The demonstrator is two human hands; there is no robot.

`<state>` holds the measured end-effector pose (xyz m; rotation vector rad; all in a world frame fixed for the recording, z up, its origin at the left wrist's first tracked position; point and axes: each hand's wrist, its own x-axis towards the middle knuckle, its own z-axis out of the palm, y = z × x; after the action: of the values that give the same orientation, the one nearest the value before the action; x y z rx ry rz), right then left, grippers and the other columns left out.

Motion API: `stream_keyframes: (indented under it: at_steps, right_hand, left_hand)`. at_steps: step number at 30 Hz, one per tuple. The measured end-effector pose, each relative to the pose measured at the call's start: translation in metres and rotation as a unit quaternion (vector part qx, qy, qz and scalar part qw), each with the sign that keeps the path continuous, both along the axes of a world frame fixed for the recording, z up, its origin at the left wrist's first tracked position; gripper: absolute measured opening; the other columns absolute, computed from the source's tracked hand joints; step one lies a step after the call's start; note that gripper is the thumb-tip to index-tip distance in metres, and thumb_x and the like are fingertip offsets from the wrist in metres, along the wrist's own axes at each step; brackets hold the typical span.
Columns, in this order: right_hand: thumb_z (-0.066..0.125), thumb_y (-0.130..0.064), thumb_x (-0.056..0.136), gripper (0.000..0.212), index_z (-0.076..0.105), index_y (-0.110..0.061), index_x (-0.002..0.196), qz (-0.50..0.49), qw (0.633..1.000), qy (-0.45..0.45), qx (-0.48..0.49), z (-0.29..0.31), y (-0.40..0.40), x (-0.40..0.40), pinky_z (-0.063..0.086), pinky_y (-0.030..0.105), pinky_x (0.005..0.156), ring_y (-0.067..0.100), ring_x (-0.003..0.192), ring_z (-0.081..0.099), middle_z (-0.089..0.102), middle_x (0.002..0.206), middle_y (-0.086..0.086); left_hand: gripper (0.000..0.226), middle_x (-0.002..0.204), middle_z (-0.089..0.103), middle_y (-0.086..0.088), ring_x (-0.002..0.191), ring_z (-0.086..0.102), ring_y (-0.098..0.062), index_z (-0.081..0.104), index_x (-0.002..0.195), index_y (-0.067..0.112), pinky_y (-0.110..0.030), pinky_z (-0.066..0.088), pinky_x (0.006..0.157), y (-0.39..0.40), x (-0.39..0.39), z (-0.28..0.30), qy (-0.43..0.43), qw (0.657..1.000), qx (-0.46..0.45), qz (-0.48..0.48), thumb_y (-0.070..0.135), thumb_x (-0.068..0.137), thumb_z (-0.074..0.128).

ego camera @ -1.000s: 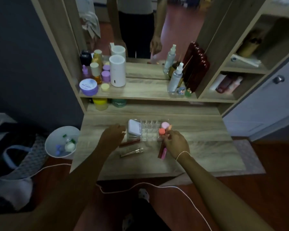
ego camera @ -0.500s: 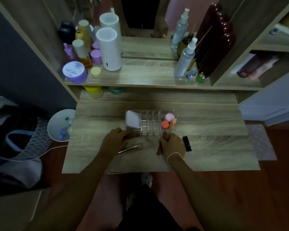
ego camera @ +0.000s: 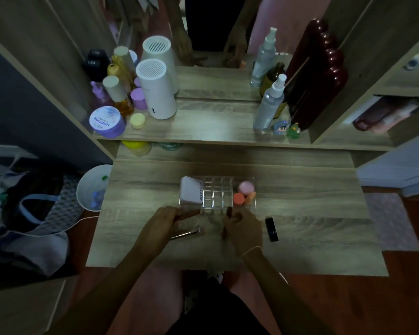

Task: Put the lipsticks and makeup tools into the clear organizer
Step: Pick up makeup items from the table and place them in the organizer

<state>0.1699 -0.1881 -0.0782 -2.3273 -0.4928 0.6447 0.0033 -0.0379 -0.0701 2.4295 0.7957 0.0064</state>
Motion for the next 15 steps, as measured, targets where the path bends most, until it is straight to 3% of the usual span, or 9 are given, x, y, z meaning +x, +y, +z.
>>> stream_keyframes:
  at_steps: [3, 5, 10, 13, 15]
  right_hand:
    - [0.069, -0.021, 0.082, 0.027, 0.049, -0.032, 0.067, 0.044, 0.997, 0.012, 0.060, 0.003, 0.002, 0.004, 0.036, 0.014, 0.057, -0.005, 0.059, 0.053, 0.055, 0.063, -0.016]
    - [0.068, -0.021, 0.082, 0.015, 0.055, -0.028, 0.078, 0.075, 0.994, 0.016, 0.083, 0.003, 0.003, 0.008, 0.046, 0.020, 0.063, 0.001, 0.066, 0.059, 0.060, 0.072, -0.013]
    - [0.068, -0.022, 0.083, 0.015, 0.055, -0.029, 0.087, 0.094, 0.987, 0.019, 0.128, 0.006, 0.008, 0.016, 0.054, 0.025, 0.073, 0.006, 0.077, 0.066, 0.068, 0.092, -0.007]
    - [0.068, -0.021, 0.084, 0.015, 0.056, -0.027, 0.091, 0.102, 0.985, 0.014, 0.138, 0.011, 0.012, 0.016, 0.055, 0.025, 0.075, 0.007, 0.080, 0.066, 0.067, 0.094, -0.006]
    - [0.067, -0.022, 0.084, 0.014, 0.057, -0.025, 0.093, 0.104, 0.986, 0.000, 0.130, 0.016, 0.016, 0.016, 0.052, 0.016, 0.070, -0.001, 0.077, 0.063, 0.066, 0.090, -0.008]
  left_hand:
    - [0.021, 0.102, 0.060, -0.009, 0.095, 0.055, -0.026, 0.057, 0.110, 0.011, -0.040, 0.047, 0.076, -0.003, 0.009, 0.008, -0.039, 0.999, -0.017, 0.028, 0.013, 0.090, 0.059]
    - [0.023, 0.104, 0.061, -0.007, 0.095, 0.056, -0.024, 0.056, 0.114, 0.013, -0.038, 0.047, 0.076, -0.006, 0.019, 0.011, -0.060, 0.997, -0.020, 0.044, 0.014, 0.091, 0.058]
    - [0.039, 0.110, 0.062, -0.001, 0.097, 0.057, -0.014, 0.045, 0.132, 0.026, -0.025, 0.044, 0.077, -0.016, 0.043, 0.017, -0.118, 0.991, -0.012, 0.057, 0.022, 0.094, 0.054]
    - [0.036, 0.102, 0.058, 0.005, 0.080, 0.053, 0.004, 0.040, 0.126, 0.036, -0.008, 0.042, 0.065, -0.019, 0.055, 0.028, -0.160, 0.985, -0.032, 0.053, 0.022, 0.095, 0.049]
    - [0.033, 0.103, 0.054, 0.004, 0.076, 0.053, 0.007, 0.040, 0.121, 0.035, -0.004, 0.044, 0.061, -0.017, 0.062, 0.032, -0.184, 0.980, -0.052, 0.049, 0.018, 0.095, 0.051]
